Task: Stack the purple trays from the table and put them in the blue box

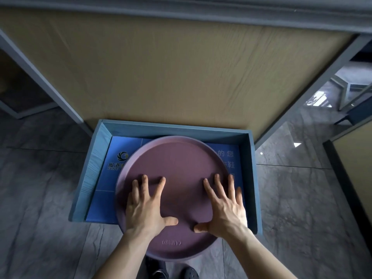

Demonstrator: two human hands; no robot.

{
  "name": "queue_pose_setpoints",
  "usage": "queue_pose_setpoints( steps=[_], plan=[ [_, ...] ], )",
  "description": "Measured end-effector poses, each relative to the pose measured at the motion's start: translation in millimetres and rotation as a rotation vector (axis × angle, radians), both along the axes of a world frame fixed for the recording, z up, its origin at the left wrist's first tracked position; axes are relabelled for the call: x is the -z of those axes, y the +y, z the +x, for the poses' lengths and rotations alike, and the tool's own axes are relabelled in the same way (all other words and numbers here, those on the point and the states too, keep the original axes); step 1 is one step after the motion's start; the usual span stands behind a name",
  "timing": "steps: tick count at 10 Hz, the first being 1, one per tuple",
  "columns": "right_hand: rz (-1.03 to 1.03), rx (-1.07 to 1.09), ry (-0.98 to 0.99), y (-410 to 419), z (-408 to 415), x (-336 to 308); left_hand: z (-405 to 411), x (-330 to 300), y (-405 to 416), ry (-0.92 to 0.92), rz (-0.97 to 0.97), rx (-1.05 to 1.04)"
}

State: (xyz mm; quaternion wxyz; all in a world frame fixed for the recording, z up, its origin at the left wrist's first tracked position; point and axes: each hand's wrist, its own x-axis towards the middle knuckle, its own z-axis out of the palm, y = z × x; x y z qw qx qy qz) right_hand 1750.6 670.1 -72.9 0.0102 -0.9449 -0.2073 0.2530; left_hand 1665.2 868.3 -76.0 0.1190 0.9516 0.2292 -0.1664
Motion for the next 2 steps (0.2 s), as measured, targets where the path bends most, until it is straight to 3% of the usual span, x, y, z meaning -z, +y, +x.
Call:
queue_pose_setpoints(
  steps=[2],
  plan=[
    [0.019,0.039,0.003,2,1,-35,-13,-31,-1,-0.036,-0.015,0.047]
  ],
)
